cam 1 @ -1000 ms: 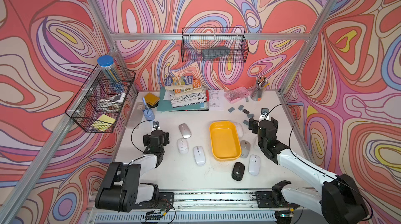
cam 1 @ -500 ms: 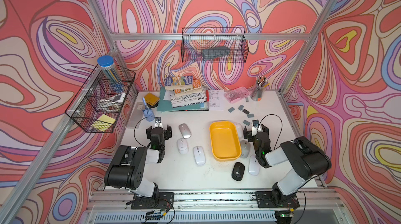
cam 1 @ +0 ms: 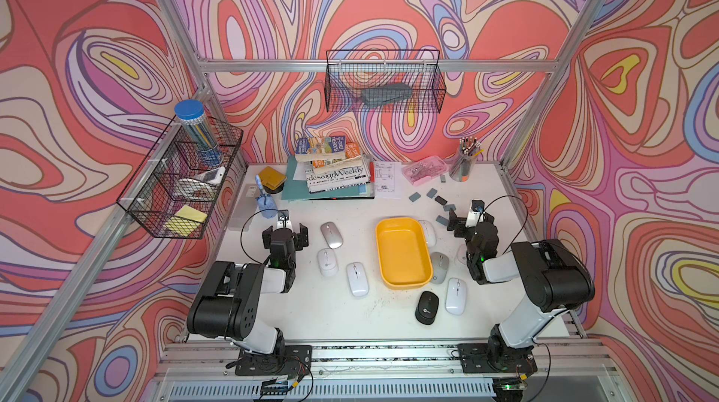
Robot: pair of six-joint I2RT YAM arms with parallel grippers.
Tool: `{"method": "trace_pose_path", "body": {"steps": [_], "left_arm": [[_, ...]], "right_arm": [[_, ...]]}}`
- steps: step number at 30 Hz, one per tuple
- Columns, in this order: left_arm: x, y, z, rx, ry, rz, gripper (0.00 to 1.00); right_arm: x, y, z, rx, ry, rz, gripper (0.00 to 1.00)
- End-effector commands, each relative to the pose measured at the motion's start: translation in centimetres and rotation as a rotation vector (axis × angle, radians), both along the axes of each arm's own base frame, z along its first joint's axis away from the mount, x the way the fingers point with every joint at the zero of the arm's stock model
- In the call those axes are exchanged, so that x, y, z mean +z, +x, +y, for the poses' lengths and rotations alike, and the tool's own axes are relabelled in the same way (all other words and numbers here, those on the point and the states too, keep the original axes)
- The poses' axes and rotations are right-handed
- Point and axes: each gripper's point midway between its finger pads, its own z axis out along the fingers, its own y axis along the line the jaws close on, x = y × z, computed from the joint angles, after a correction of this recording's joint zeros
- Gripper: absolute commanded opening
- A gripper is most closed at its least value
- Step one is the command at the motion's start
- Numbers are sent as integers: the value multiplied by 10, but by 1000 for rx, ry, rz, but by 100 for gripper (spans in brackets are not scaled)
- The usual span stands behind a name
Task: Take out the mouse from the storage box
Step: Reset both arms
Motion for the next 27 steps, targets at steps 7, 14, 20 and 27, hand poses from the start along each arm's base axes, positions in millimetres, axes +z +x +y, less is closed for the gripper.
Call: {"method": "trace_pose_path", "body": {"steps": [7,14,20,27], "left_arm": [[8,5,1,-4,0,-34,99],[8,4,-2,-11,12,-38,99],[8,4,-2,-10,13,-37,99],[8,4,-2,-10,13,-38,99]], "right_arm": [[-6,-1,2,25,31,38,98],[-7,0,2,28,35,46,98],[-9,1,3,37,40,56,98],[-8,1,-2,31,49,53,98]]}}
